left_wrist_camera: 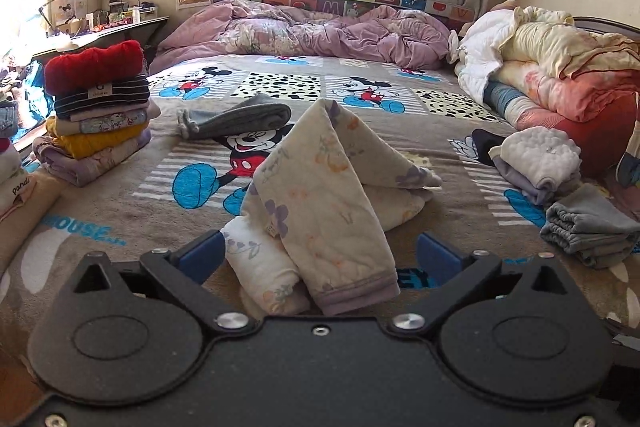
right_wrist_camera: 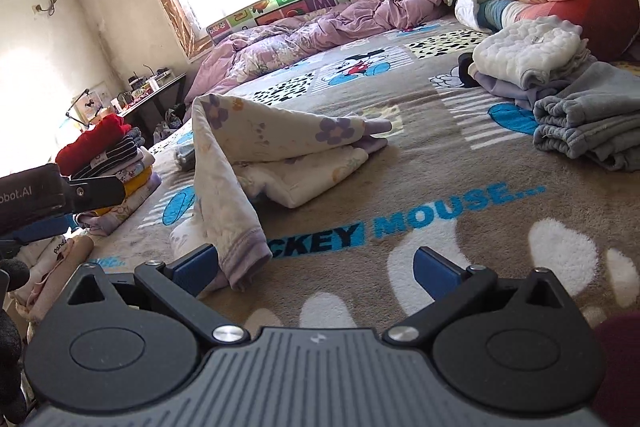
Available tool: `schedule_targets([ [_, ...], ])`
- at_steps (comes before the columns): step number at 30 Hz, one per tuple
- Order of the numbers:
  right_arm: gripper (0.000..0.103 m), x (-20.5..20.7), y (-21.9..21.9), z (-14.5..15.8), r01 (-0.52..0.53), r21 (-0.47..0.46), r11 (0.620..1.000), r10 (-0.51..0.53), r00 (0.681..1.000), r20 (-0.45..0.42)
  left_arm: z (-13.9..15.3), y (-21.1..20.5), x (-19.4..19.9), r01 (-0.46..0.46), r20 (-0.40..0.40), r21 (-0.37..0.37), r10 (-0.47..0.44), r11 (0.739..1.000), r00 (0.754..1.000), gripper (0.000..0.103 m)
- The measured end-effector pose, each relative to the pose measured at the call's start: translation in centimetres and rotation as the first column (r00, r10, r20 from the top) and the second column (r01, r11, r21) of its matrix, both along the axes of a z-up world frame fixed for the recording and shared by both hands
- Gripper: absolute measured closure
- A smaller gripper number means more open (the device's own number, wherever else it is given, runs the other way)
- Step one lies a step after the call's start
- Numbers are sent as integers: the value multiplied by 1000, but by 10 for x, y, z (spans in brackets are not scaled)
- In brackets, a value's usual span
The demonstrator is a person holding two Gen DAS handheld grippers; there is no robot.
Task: Fold clothes
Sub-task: 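Lower the floral garment onto the blanket and open the left gripper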
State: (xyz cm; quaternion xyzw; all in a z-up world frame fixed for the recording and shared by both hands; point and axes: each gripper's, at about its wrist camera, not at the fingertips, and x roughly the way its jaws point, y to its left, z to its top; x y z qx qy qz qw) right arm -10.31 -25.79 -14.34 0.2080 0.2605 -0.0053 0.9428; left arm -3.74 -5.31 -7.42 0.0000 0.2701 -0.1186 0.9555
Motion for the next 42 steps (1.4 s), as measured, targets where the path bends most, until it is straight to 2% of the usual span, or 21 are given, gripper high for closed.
schedule_targets([
  [6, 0, -14, 8, 20, -3, -29, 1000, 3, 1000, 15, 5, 5, -10, -2, 4, -7, 2, 1000, 1000, 0],
  [14, 0, -21, 21, 46, -42, -57, 997, 48, 994, 102, 2, 17, -10, -16, 11, 3, 15, 1000, 1000, 0],
  [19, 0, 0, 23, 47, -65, -69, 996, 74, 987, 144, -2, 41, 4, -66, 26, -114, 70, 991, 997, 0],
  [21, 0, 20, 18, 37, -60, -77, 995, 70, 989, 127, -7, 44, 13, -71, 23, -137, 75, 988, 997, 0],
  [23, 0, 40, 11, 20, -61, -52, 997, 66, 992, 107, -15, 41, 21, -60, 19, -120, 62, 991, 998, 0],
  [25, 0, 53, 3, -3, -37, -30, 999, 40, 994, 100, -28, 37, 31, -56, -31, -113, 53, 992, 998, 0],
  [29, 0, 64, -13, -46, -31, 63, 998, 29, 999, 43, -51, 34, 49, -51, -123, -169, 31, 984, 992, 0],
  [31, 0, 69, -17, -56, -28, 90, 996, 25, 999, 36, -54, 25, 54, -39, -127, -176, 17, 984, 992, 0],
  [35, 0, 75, -20, -63, -35, 92, 995, 28, 997, 78, -59, 1, 62, 18, -117, -156, -37, 988, 992, 0],
  [39, 0, 83, -36, -71, 2, 179, 984, -14, 998, 67, -72, -21, 70, 58, -126, -113, -72, 992, 989, 1],
  [42, 0, 90, -54, -72, 20, 211, 977, -35, 997, 70, -81, -32, 71, 88, -124, -80, -97, 993, 987, 1],
])
